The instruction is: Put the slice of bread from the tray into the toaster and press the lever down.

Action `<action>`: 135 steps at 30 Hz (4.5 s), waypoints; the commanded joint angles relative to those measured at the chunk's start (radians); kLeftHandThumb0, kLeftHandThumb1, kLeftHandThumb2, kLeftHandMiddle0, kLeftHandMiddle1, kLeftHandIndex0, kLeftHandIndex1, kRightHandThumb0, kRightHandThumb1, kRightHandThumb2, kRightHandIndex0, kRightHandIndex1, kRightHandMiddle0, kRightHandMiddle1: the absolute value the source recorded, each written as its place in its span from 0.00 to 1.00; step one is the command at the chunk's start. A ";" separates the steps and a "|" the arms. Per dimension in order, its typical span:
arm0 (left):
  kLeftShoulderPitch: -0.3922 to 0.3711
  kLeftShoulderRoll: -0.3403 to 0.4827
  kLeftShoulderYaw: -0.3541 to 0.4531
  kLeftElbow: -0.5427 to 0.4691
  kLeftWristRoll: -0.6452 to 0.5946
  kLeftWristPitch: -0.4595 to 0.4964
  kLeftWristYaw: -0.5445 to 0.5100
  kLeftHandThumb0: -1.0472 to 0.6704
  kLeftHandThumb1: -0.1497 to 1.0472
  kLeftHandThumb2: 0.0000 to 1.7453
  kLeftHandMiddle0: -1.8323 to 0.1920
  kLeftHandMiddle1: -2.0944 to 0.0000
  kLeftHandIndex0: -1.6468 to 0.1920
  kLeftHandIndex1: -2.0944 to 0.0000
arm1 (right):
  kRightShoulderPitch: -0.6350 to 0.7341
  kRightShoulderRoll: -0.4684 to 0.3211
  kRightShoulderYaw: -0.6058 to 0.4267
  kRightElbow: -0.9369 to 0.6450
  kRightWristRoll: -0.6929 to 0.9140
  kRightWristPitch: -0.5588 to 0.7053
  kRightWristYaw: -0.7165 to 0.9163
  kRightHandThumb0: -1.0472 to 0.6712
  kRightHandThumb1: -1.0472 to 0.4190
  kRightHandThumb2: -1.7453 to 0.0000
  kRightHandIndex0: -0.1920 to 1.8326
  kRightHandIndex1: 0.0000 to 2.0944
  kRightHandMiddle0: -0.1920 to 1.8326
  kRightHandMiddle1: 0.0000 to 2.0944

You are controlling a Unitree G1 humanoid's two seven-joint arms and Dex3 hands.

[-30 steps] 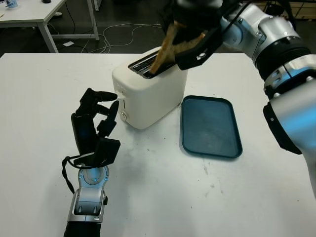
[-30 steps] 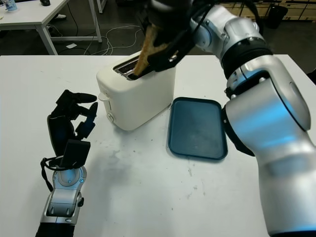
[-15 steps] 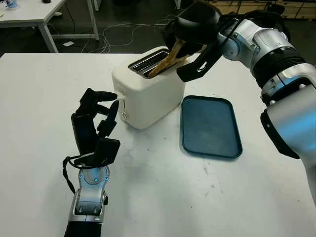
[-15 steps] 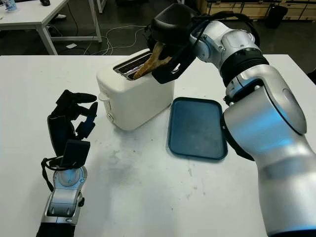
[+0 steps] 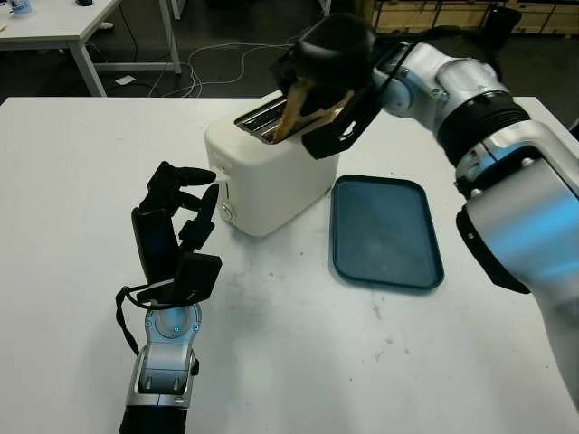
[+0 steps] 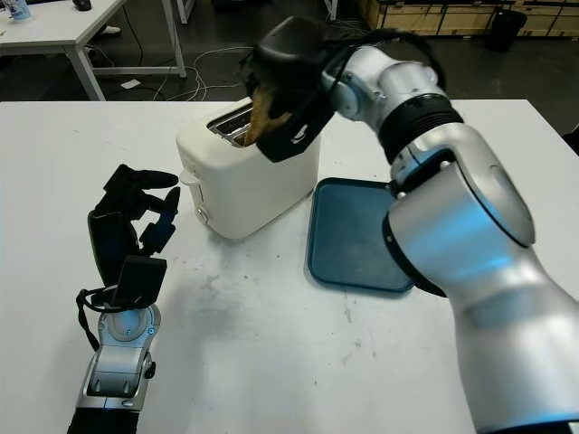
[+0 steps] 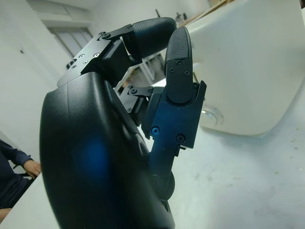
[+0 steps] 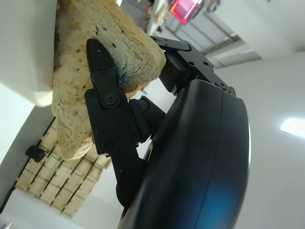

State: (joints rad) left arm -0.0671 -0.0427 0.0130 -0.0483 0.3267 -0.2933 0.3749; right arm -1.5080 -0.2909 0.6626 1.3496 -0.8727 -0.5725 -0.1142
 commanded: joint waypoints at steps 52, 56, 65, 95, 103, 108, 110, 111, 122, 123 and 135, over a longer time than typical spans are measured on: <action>-0.120 0.189 0.028 0.000 0.054 0.050 -0.091 0.34 0.89 0.13 0.56 0.29 0.49 0.63 | 0.987 -0.249 -0.326 -0.557 -0.017 -0.249 -0.820 0.46 0.09 0.95 0.52 0.30 0.58 0.01; -0.140 0.221 0.029 -0.014 0.053 0.075 -0.126 0.36 0.89 0.13 0.55 0.27 0.48 0.66 | 1.110 -0.238 -0.338 -0.672 0.003 -0.244 -0.822 0.43 0.09 0.93 0.52 0.34 0.59 0.01; -0.148 0.243 0.023 -0.027 0.061 0.085 -0.139 0.37 0.89 0.11 0.55 0.25 0.47 0.67 | 1.182 -0.208 -0.369 -0.815 0.079 -0.255 -0.720 0.40 0.09 0.92 0.49 0.39 0.61 0.01; -0.031 0.080 -0.019 -0.016 0.029 0.020 -0.047 0.38 0.89 0.17 0.59 0.23 0.55 0.55 | 0.446 -0.231 -0.340 -0.305 0.130 -0.335 -0.335 0.43 0.15 1.00 0.56 0.42 0.69 0.03; -0.035 0.076 -0.016 -0.023 0.029 0.026 -0.045 0.38 0.89 0.17 0.59 0.24 0.55 0.55 | 0.347 -0.223 -0.228 -0.185 0.070 -0.328 -0.323 0.43 0.17 1.00 0.59 0.43 0.71 0.03; -0.037 0.074 -0.014 -0.022 0.021 0.024 -0.047 0.37 0.89 0.16 0.59 0.24 0.55 0.54 | 0.306 -0.213 -0.163 -0.142 0.034 -0.320 -0.329 0.45 0.17 1.00 0.59 0.43 0.72 0.03; -0.038 0.074 -0.014 -0.019 0.018 0.017 -0.048 0.37 0.89 0.17 0.59 0.24 0.56 0.55 | 0.297 -0.203 -0.147 -0.131 0.027 -0.311 -0.333 0.46 0.18 1.00 0.59 0.43 0.72 0.03; -0.038 0.074 -0.014 -0.019 0.021 0.018 -0.046 0.37 0.89 0.17 0.59 0.24 0.56 0.55 | 0.293 -0.199 -0.137 -0.126 0.021 -0.305 -0.338 0.47 0.19 1.00 0.59 0.42 0.72 0.03; -0.033 0.068 -0.014 -0.026 0.027 0.022 -0.042 0.37 0.89 0.17 0.59 0.23 0.56 0.54 | 0.269 -0.154 -0.080 -0.094 -0.001 -0.243 -0.358 0.47 0.17 1.00 0.58 0.45 0.71 0.02; -0.033 0.068 -0.015 -0.025 0.026 0.019 -0.043 0.37 0.89 0.17 0.59 0.23 0.56 0.54 | 0.267 -0.151 -0.078 -0.092 0.000 -0.239 -0.361 0.47 0.17 1.00 0.57 0.46 0.71 0.02; -0.031 0.065 -0.018 -0.022 0.028 0.017 -0.026 0.37 0.89 0.17 0.58 0.24 0.56 0.55 | 0.237 -0.149 -0.109 -0.071 0.034 -0.199 -0.375 0.46 0.16 1.00 0.55 0.45 0.70 0.01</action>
State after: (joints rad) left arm -0.1074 0.0251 -0.0052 -0.0622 0.3496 -0.2630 0.3399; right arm -1.2410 -0.4380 0.5693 1.2839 -0.8680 -0.7856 -0.4682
